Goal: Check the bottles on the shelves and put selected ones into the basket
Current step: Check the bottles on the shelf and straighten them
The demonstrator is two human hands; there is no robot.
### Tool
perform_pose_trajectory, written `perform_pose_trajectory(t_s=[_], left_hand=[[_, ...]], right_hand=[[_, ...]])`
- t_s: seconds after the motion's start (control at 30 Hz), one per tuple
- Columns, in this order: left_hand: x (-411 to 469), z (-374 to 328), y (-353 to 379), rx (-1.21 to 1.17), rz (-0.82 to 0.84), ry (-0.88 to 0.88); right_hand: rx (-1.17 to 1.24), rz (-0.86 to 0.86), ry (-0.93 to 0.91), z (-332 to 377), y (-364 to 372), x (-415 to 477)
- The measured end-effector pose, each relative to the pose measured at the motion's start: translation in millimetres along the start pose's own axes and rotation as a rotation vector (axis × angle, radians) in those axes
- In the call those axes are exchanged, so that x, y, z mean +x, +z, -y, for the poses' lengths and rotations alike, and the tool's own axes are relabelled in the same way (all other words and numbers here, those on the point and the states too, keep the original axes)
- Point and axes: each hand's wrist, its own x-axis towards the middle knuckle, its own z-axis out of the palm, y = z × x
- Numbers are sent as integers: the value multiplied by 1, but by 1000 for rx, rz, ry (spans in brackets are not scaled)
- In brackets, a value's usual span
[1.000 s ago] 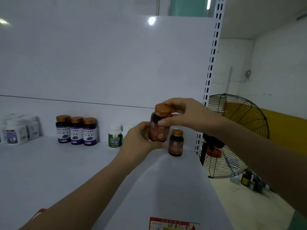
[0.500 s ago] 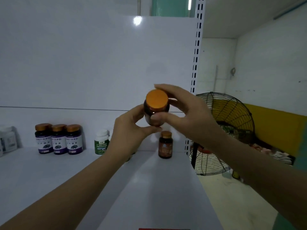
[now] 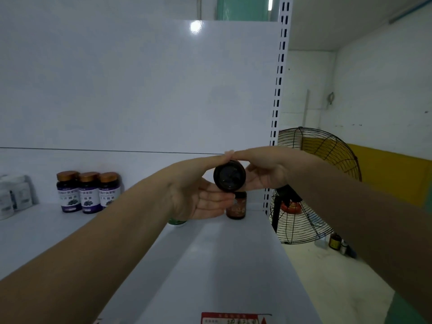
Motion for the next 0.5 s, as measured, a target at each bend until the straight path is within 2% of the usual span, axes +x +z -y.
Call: perform_pose_trajectory(t_s=[0.1,0.17,0.3,0.37,0.5], left_hand=[[3,2,-1,22,-9,24],[6,3,1,58,-22,89],[17,13,4,304,-171,426],[20,19,5,378,-244,566],[33,30,5,435,-323,678]], right_hand=[[-7,-23,-13,-4,-2,2],[-44,-31,-84,-1,-4,3],[8,17,-360,7,-11,1],[-50,13,-483,6,-13,-1],[-170,-12,-586,-7,-15,-4]])
